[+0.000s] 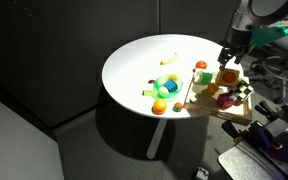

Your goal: Put the soft orange block on the tray

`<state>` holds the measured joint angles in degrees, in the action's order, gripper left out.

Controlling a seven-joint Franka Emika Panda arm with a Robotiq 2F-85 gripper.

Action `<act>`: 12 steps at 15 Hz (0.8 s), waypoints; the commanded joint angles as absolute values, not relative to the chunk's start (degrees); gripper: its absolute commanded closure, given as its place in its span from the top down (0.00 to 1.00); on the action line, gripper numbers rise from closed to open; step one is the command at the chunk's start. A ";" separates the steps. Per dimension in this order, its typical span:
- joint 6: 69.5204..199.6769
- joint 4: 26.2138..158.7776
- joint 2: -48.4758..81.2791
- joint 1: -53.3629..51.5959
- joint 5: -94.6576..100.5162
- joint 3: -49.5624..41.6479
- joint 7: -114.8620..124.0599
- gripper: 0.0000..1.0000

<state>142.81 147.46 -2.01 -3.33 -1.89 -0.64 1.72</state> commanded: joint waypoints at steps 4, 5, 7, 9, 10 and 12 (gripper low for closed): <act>137.46 149.65 -10.61 -2.02 -3.44 -0.35 1.61 1.00; 136.78 149.72 -11.49 -1.99 -3.43 -0.35 1.69 1.00; 135.46 149.90 -13.24 -1.76 -2.26 -0.11 2.73 1.00; 134.96 150.18 -14.88 -1.42 -1.16 0.26 4.54 1.00; 134.67 150.33 -15.70 -1.21 -0.50 0.48 5.54 1.00; 133.39 150.41 -17.31 -0.89 0.30 0.77 7.04 1.00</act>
<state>135.53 149.05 -13.29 -2.33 -1.57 -0.50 3.94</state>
